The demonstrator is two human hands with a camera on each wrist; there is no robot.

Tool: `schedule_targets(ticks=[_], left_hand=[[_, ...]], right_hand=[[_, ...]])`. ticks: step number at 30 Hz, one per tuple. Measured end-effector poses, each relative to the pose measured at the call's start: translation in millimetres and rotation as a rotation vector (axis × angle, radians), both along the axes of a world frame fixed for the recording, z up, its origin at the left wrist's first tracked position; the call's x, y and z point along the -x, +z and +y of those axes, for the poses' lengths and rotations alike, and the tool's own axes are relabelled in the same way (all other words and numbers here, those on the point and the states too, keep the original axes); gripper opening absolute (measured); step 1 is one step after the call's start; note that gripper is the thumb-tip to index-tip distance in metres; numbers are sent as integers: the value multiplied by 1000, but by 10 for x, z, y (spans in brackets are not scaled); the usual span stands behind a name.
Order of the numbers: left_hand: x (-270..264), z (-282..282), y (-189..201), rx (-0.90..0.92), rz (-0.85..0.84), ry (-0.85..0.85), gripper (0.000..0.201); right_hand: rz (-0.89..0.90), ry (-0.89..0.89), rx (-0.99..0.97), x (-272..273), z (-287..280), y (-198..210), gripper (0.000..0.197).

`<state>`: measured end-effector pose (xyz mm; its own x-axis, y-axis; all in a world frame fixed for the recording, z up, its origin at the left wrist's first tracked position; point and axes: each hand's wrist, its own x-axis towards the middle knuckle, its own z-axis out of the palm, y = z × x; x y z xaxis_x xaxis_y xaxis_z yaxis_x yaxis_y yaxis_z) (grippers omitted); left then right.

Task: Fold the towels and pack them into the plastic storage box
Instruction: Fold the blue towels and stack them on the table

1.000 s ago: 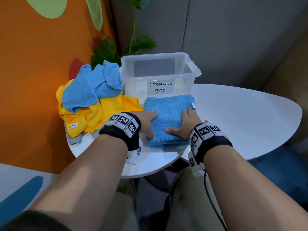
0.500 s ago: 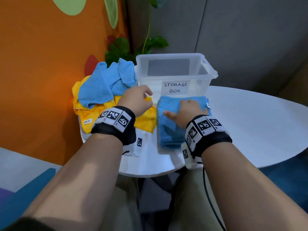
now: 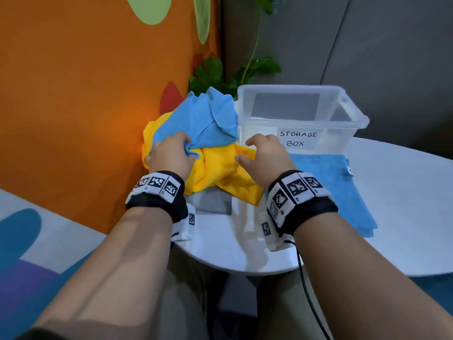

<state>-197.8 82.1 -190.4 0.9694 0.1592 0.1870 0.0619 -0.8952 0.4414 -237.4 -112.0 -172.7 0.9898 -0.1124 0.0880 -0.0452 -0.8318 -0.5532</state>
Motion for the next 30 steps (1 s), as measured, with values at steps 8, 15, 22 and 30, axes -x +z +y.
schedule_targets(ticks=[8, 15, 22, 30], left_hand=[[-7, 141, 53, 147, 27, 55, 17], [30, 139, 79, -11, 152, 32, 6], [132, 125, 415, 181, -123, -191, 5], [435, -51, 1118, 284, -125, -693, 19]], right_hand=[[-10, 35, -30, -39, 113, 87, 39], [-6, 83, -25, 25, 128, 171, 35], [-111, 111, -59, 63, 99, 302, 35], [-323, 308, -184, 107, 156, 565, 50]])
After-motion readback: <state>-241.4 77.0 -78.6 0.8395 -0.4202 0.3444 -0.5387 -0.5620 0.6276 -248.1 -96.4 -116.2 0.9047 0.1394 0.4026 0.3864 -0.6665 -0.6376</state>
